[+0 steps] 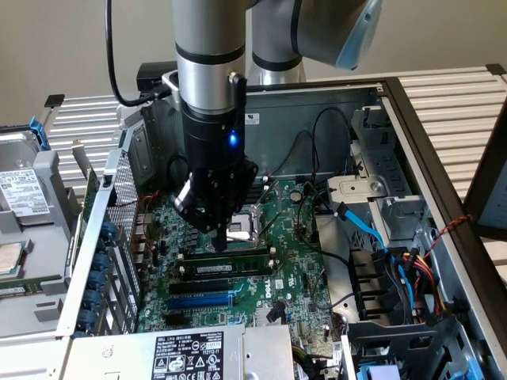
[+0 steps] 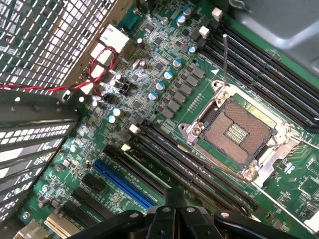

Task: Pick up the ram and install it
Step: 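Press down the ram until it locks into place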

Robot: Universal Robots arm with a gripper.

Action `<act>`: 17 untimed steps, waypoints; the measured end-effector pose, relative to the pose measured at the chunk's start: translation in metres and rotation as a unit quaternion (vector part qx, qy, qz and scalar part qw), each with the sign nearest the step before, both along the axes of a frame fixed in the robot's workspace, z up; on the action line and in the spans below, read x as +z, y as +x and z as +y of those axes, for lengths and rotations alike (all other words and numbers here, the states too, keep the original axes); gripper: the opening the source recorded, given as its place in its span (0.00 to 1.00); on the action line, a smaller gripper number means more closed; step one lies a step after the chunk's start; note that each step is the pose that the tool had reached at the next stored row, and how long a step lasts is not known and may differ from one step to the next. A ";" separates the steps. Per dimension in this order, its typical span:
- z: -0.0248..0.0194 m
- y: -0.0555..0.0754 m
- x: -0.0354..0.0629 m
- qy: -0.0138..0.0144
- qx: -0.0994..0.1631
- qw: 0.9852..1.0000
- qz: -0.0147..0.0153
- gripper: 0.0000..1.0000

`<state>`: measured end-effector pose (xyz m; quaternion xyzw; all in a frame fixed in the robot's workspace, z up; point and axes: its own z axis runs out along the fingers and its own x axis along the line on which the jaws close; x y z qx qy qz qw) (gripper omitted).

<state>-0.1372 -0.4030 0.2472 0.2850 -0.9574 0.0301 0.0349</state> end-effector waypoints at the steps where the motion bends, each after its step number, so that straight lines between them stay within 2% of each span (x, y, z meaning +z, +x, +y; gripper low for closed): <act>1: 0.0000 0.000 0.0000 0.000 -0.007 1.000 0.000 0.11; 6: 0.0000 0.000 0.0002 0.000 -0.045 0.999 0.000 0.11; 9: 0.0000 0.000 0.0007 0.000 -0.071 0.997 0.000 0.11; 13: 0.0000 0.000 0.0012 0.000 -0.100 0.995 0.000 0.11; 17: 0.0000 0.000 0.0016 0.000 -0.129 0.992 0.000 0.11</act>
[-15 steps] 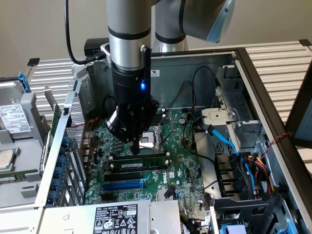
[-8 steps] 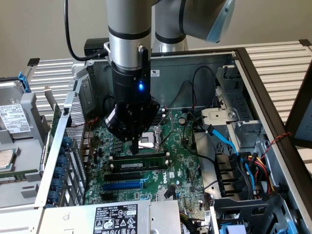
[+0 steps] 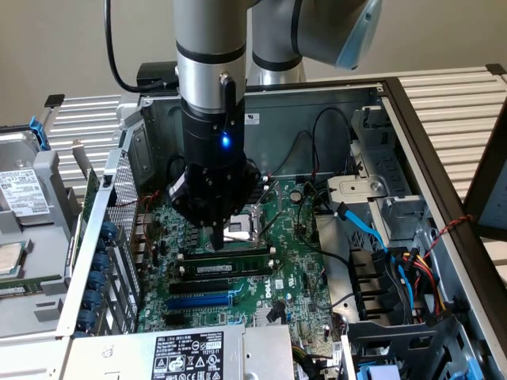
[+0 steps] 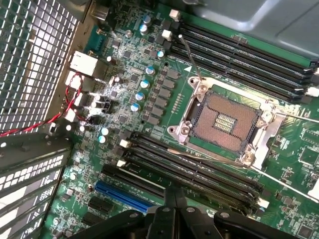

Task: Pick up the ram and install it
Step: 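Press down the ram until it locks into place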

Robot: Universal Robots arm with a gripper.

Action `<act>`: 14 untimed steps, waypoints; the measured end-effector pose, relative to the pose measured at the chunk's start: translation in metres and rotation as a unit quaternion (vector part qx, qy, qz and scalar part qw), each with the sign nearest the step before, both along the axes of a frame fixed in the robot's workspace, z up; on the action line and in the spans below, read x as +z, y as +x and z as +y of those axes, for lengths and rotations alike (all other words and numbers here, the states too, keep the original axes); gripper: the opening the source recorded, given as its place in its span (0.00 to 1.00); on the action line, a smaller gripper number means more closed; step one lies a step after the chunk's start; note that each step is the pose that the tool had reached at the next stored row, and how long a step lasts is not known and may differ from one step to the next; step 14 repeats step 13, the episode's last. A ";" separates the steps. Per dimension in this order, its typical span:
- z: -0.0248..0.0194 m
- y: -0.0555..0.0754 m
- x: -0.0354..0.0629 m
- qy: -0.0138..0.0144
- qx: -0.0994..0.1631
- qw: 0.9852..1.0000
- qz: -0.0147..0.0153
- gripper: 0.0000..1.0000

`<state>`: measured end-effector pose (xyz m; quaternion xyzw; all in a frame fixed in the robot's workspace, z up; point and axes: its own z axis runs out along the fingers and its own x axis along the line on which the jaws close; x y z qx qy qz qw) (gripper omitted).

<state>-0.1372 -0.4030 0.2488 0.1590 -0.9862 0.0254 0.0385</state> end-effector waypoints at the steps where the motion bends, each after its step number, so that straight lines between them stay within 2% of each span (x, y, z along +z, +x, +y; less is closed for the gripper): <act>1: 0.0000 0.000 0.0001 0.000 -0.007 1.000 0.000 0.11; 6: 0.0000 0.000 0.0007 0.000 -0.043 0.999 0.000 0.11; 13: 0.0000 0.000 0.0012 0.000 -0.091 0.996 0.000 0.11; 14: 0.0000 0.000 0.0012 0.000 -0.091 0.996 0.000 0.11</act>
